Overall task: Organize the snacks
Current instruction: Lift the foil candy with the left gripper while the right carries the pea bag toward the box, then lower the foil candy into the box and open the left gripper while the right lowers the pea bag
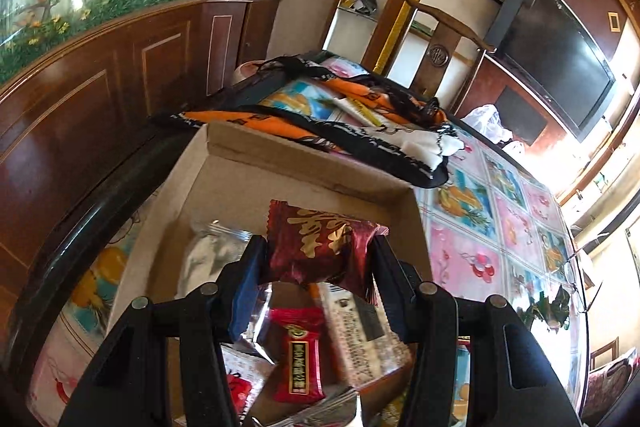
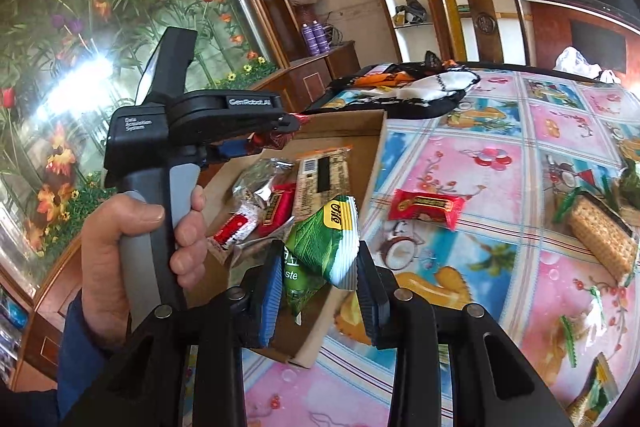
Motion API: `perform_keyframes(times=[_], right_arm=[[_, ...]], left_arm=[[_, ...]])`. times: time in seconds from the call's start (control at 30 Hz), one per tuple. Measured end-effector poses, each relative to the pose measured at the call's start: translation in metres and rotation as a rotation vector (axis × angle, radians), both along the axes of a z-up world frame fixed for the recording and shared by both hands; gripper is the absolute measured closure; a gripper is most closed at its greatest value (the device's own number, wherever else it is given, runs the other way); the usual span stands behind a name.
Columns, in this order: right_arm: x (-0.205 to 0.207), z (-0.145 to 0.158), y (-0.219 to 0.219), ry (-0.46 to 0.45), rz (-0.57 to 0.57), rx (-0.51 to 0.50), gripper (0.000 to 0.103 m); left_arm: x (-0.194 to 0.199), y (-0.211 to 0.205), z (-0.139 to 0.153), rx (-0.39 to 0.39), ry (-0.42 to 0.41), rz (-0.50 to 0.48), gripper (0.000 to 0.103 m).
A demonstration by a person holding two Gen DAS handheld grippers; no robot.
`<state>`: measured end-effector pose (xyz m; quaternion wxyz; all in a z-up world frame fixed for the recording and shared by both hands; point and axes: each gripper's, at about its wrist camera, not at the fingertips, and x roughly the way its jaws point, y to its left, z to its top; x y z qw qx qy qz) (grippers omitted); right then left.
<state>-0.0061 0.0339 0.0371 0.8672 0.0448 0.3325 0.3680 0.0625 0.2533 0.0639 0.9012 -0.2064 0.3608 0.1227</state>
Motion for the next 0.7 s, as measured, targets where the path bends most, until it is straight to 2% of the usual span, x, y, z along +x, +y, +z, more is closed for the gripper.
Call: perform_keyframes(times=[0.3, 0.57, 0.7], right_arm=[[-0.005, -0.005, 0.031, 0.003, 0.061, -0.027, 0.066], [0.009, -0.013, 0.049, 0.036, 0.077, -0.036, 0.066], [0.016, -0.013, 0.056, 0.021, 0.071, -0.044, 0.066]], left_arm=[[0.002, 0.004, -0.008, -0.005, 0.032, 0.003, 0.051], [0.006, 0.002, -0.012, -0.008, 0.052, -0.004, 0.051], [0.007, 0.001, -0.013, -0.006, 0.056, -0.009, 0.051]])
